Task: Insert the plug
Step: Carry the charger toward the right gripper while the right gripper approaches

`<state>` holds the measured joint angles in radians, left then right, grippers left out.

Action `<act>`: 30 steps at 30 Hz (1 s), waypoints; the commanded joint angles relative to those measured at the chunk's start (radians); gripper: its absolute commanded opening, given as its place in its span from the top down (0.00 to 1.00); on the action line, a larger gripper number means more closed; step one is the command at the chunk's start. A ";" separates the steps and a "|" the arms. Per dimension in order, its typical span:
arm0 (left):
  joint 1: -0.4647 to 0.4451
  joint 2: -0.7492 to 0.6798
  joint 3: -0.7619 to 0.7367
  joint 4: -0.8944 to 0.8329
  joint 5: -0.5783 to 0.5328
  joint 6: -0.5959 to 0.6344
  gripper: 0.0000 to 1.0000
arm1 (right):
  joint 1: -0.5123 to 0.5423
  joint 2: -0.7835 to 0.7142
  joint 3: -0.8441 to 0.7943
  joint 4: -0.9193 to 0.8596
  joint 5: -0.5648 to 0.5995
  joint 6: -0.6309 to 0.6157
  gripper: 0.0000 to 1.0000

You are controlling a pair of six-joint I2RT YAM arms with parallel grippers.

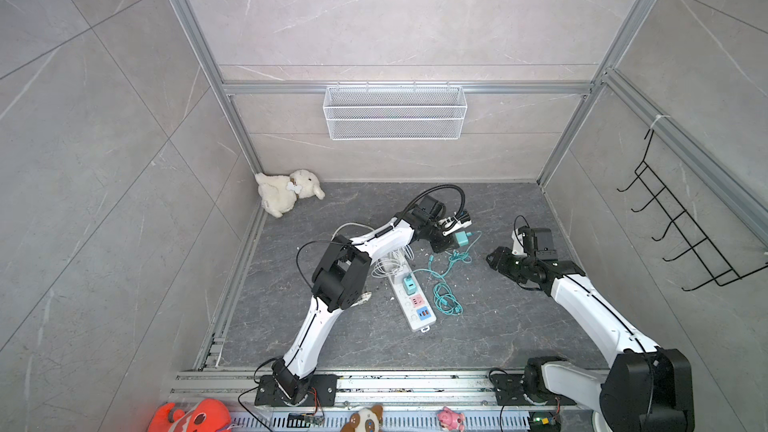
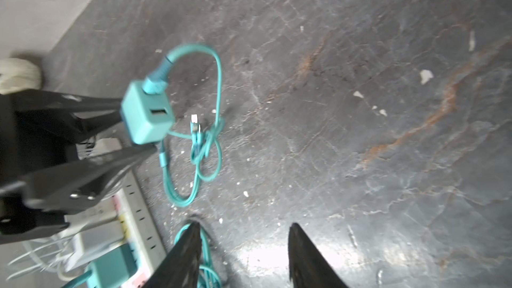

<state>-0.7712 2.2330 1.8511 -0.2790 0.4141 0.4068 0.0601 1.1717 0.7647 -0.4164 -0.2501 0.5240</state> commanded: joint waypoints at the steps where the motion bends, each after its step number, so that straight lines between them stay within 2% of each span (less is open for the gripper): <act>1: -0.018 -0.119 -0.055 0.127 -0.002 -0.104 0.75 | -0.003 -0.010 -0.011 0.026 -0.104 0.009 0.48; 6: -0.043 -0.221 -0.200 0.243 -0.031 -0.171 0.75 | -0.003 0.001 0.003 0.081 -0.205 0.027 0.49; 12: -0.066 -0.308 -0.395 0.470 -0.102 -0.261 0.76 | -0.003 -0.040 0.056 0.036 -0.316 0.002 0.49; 21: -0.107 -0.375 -0.606 0.789 -0.220 -0.308 0.77 | -0.003 -0.051 0.103 0.007 -0.396 -0.022 0.49; 30: -0.108 -0.420 -0.668 0.821 -0.173 -0.340 0.77 | -0.003 -0.008 0.126 0.042 -0.432 -0.069 0.54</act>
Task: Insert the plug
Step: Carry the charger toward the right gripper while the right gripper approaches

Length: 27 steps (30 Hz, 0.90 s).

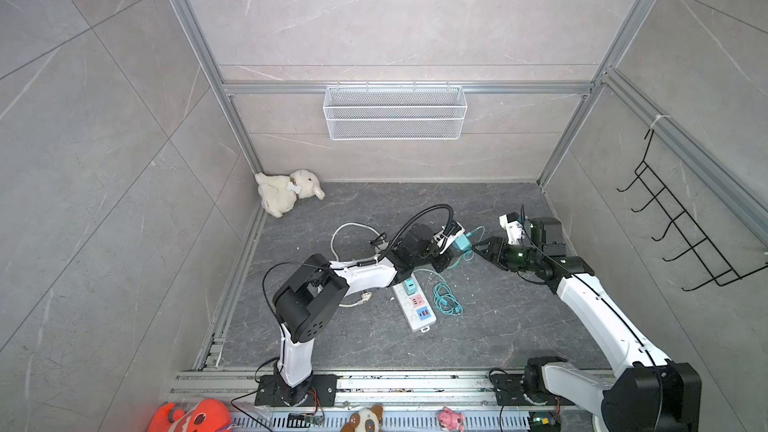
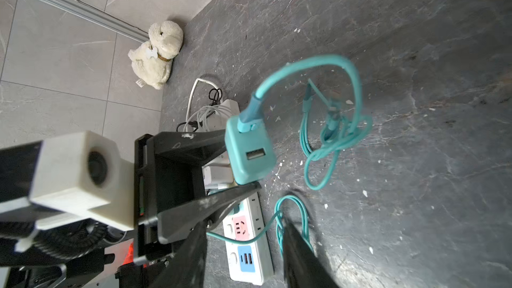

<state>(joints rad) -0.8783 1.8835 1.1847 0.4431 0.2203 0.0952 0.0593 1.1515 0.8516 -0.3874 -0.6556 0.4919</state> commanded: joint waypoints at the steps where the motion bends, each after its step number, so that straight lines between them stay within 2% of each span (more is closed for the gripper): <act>1: 0.000 -0.073 -0.004 0.095 0.022 -0.028 0.78 | -0.003 0.013 0.040 0.013 -0.025 -0.040 0.54; 6: 0.000 -0.092 -0.017 0.082 0.027 -0.028 0.78 | -0.002 0.017 0.060 0.005 -0.006 -0.060 0.55; 16: -0.014 -0.108 -0.042 0.089 0.029 -0.034 0.78 | 0.002 0.052 0.074 0.041 -0.041 -0.011 0.56; 27: -0.018 -0.118 -0.040 0.088 0.034 -0.046 0.79 | 0.034 0.089 0.099 0.036 -0.007 -0.032 0.55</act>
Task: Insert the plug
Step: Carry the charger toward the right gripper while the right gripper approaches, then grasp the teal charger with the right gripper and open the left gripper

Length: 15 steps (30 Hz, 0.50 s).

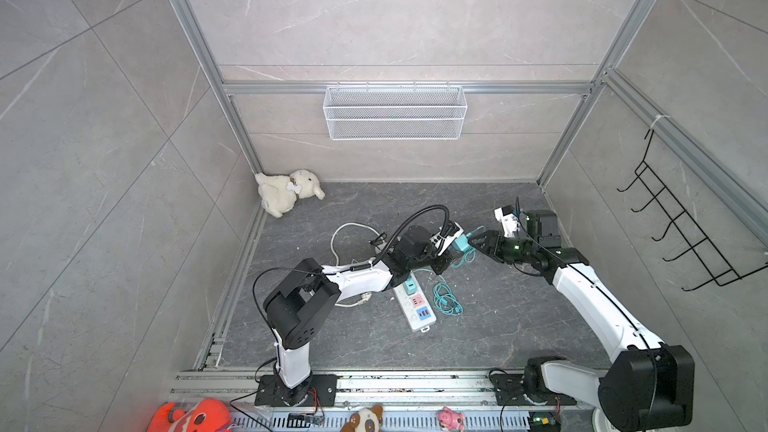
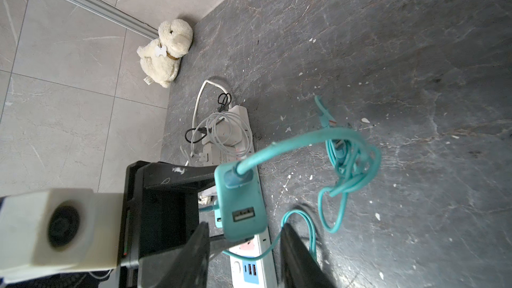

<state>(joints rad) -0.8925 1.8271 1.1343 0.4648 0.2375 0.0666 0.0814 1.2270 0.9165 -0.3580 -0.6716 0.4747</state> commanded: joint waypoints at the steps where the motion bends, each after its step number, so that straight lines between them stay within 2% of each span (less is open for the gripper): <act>1: -0.006 -0.062 0.010 0.067 0.017 -0.019 0.79 | 0.015 0.018 0.036 0.008 0.010 -0.016 0.55; 15: -0.022 -0.058 0.027 0.046 0.019 -0.014 0.79 | 0.041 0.041 0.050 0.065 -0.036 0.011 0.59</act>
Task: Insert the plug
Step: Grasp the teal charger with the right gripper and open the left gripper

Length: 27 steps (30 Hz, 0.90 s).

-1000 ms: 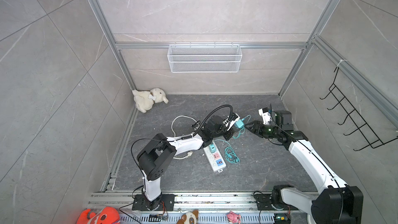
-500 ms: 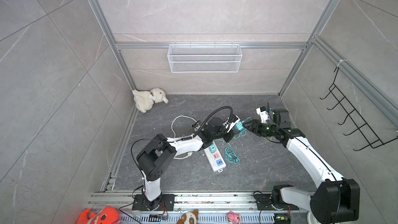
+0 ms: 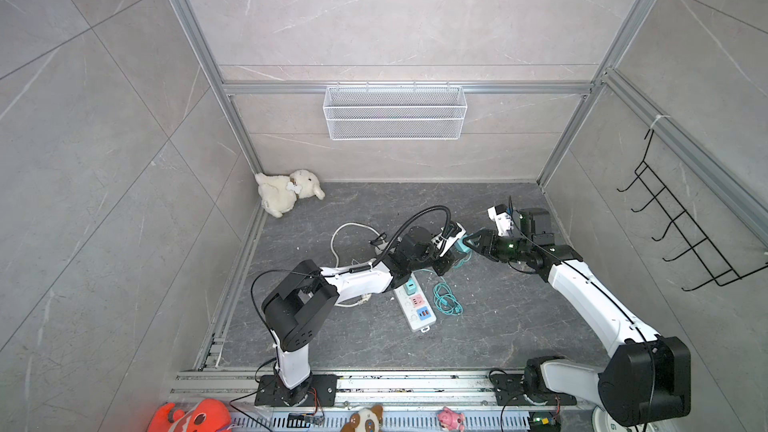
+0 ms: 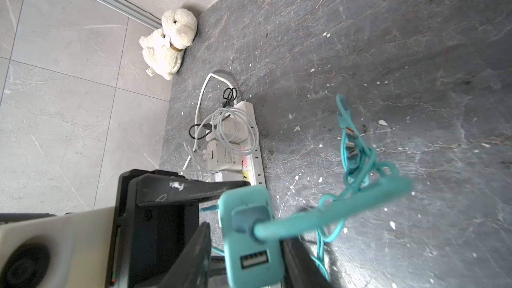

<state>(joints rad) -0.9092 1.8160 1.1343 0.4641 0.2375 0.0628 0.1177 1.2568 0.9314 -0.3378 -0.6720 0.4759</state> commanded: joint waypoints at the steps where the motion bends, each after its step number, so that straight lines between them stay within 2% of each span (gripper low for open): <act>1: -0.005 -0.047 0.027 0.046 0.020 -0.010 0.79 | 0.005 0.012 0.034 0.050 -0.042 0.015 0.60; 7: -0.006 -0.041 0.033 0.039 0.023 -0.010 0.79 | 0.008 0.013 0.028 0.066 -0.052 0.023 0.61; 11: -0.011 -0.038 0.039 0.037 0.026 -0.009 0.78 | 0.013 0.017 0.029 0.063 -0.049 0.018 0.72; 15: -0.012 -0.038 0.045 0.025 0.020 -0.005 0.69 | 0.013 0.013 0.028 0.054 -0.038 0.013 0.84; 18: -0.014 -0.042 0.047 0.008 0.012 0.001 0.54 | 0.014 0.009 0.030 0.036 -0.008 0.006 0.88; 21: -0.014 -0.053 0.051 -0.034 -0.005 0.011 0.47 | 0.012 -0.001 0.043 -0.003 0.050 -0.013 0.90; 27: -0.015 -0.088 0.050 -0.134 -0.064 0.086 0.43 | 0.013 -0.033 0.093 -0.107 0.175 -0.065 0.92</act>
<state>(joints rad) -0.9199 1.7966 1.1484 0.3630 0.2070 0.0875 0.1268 1.2655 0.9749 -0.3897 -0.5758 0.4541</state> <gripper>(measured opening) 0.571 0.281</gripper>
